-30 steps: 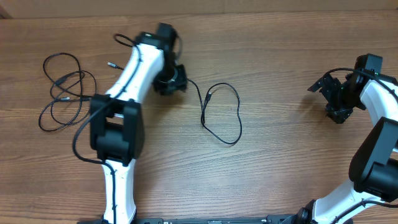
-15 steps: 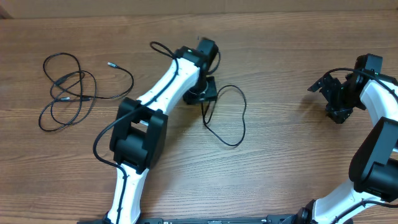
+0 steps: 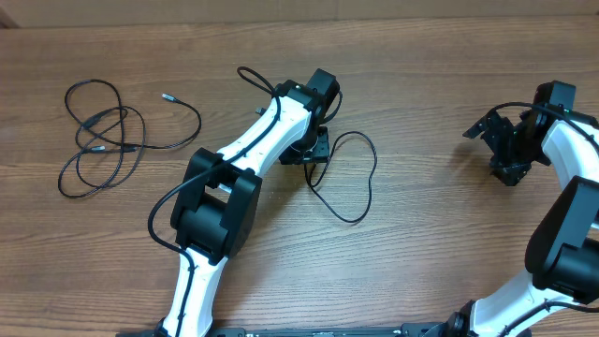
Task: Untangle cables
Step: 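Move the left gripper right to the remaining cable in the center, then grasp the remaining black cable near its connector with the left gripper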
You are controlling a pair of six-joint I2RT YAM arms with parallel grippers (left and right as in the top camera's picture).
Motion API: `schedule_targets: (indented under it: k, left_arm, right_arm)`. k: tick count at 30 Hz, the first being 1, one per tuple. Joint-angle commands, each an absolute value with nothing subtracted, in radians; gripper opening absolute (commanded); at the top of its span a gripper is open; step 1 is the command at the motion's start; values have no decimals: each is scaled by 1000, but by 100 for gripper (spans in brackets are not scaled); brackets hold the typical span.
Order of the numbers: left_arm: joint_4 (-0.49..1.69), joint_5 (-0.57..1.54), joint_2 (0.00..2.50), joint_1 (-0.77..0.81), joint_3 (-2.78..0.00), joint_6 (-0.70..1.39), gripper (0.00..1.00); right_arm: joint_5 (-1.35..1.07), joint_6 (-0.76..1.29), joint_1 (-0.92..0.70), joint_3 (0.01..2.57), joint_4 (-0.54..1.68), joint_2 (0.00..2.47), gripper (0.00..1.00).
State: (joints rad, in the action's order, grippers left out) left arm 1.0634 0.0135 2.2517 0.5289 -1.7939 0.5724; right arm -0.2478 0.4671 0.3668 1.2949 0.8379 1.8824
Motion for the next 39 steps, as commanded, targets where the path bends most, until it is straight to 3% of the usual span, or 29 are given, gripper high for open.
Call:
schedule_targets:
  k: [1,6,15,23,28,30,32,34,39]
  left_arm:
    - [1062,-6,2253,532,-1781,466,56]
    - [1073,22,2253,522,-1777,382,60]
    - [1071,321,2253,437,-1777,184,63]
    - [1048,321,2253,441,-1729,150,60]
    - [972,310,2253,453,-1640,158,64]
    - [942,301,2253,454,-1606,161,62]
    - [929,262,2253,454,-1588,166,45]
    - [935,194,2253,452,-1586,195,34]
    - [945,11,2253,451,-1586,311,31]
  right_arm:
    - [-248,460,369,1310,835,1864,100]
    - [-248,460,369,1310,835,1864,100]
    - [-248,460,369,1310,835,1864,100]
    - [-248,460,369,1310,835,1864,100]
    - [-248,460,369,1310,835,1864,100]
    - [-248,460,369,1310,835,1864,100]
    - [-248,460,369,1310,835,1864,100]
    - [-248,460,369,1310,835,1864,100]
    - [-248,460,369,1311,835,1864,100]
